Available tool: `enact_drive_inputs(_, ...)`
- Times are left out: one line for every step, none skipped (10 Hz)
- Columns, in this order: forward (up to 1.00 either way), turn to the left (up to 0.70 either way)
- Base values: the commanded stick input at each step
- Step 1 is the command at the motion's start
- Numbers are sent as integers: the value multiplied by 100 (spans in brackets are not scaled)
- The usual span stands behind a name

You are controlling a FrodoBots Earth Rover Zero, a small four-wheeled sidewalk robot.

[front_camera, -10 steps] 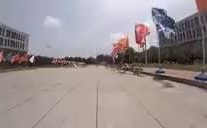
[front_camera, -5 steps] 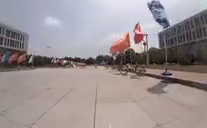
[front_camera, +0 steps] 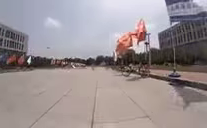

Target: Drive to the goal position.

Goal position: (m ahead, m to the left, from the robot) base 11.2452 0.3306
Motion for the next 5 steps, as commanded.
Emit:
enact_drive_inputs(100, 0)
enact_drive_inputs(100, 0)
enact_drive_inputs(100, 0)
enact_drive_inputs(100, 0)
enact_drive_inputs(100, 0)
